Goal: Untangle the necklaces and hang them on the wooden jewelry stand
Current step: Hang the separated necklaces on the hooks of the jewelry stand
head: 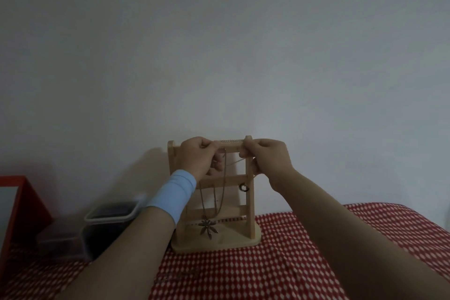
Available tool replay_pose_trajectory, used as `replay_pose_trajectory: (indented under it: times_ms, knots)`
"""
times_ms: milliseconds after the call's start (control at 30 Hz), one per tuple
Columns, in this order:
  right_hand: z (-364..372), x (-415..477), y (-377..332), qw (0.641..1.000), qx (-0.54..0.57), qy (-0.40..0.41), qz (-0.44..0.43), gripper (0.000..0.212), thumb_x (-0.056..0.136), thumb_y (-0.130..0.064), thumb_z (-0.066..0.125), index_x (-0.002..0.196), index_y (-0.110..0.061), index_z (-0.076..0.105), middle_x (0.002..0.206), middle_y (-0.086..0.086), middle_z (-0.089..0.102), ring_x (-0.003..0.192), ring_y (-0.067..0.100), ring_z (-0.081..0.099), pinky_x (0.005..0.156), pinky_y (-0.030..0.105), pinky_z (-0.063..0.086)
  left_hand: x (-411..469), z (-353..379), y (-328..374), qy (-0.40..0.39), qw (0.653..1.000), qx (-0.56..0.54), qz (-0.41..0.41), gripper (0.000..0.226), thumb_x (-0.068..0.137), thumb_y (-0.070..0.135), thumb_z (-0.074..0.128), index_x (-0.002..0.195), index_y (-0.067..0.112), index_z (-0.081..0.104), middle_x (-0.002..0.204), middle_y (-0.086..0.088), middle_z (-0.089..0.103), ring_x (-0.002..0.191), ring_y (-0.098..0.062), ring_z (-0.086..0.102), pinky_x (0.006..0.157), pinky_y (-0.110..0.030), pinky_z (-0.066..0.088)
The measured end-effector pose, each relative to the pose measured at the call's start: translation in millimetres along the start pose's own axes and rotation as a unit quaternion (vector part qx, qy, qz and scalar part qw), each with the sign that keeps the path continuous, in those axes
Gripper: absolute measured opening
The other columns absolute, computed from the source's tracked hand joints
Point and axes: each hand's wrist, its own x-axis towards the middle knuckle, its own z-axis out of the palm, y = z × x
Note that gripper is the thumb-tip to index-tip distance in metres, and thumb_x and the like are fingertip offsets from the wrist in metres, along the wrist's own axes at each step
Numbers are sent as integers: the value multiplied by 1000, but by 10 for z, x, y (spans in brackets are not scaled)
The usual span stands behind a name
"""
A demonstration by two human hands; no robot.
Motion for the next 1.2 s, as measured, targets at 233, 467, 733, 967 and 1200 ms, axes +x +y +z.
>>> replay_pose_trajectory:
  times_ms: [233, 467, 733, 967, 1200]
  knots:
    - [107, 16, 72, 994, -60, 87, 7, 24, 90, -26, 72, 74, -8, 76, 65, -4, 76, 44, 16, 60, 52, 31, 59, 37, 130, -84, 51, 996, 70, 5, 30, 91, 19, 62, 68, 2, 69, 58, -8, 71, 47, -26, 68, 50, -35, 59]
    - [101, -100, 326, 994, -88, 56, 29, 23, 93, -25, 72, 76, -9, 75, 63, -2, 76, 55, 20, 70, 56, 33, 63, -70, 182, -305, 51, 991, 124, 9, 27, 85, 25, 62, 63, 20, 74, 62, 7, 73, 60, -7, 69, 67, -22, 54]
    - [98, -251, 649, 988, -146, 28, 32, 16, 90, -25, 75, 76, -18, 78, 66, -3, 75, 47, 11, 67, 56, 29, 63, -221, 294, -508, 14, 976, 213, 35, 17, 84, 20, 62, 76, 20, 77, 73, 10, 72, 72, -7, 64, 70, -19, 50]
    - [170, -271, 847, 968, -243, 62, -3, 29, 96, -35, 69, 79, -13, 79, 66, -1, 72, 53, 12, 65, 56, 30, 58, -196, 424, -593, -32, 967, 251, -7, 33, 90, 28, 59, 66, 9, 70, 69, -2, 74, 48, -20, 68, 52, -28, 57]
    - [238, -285, 950, 978, -162, 125, 44, 37, 89, -43, 73, 66, -14, 78, 59, -2, 73, 53, 18, 70, 62, 36, 61, -176, 548, -696, -10, 967, 254, -4, 36, 93, 27, 55, 67, 5, 69, 64, -2, 71, 43, -14, 66, 52, -31, 58]
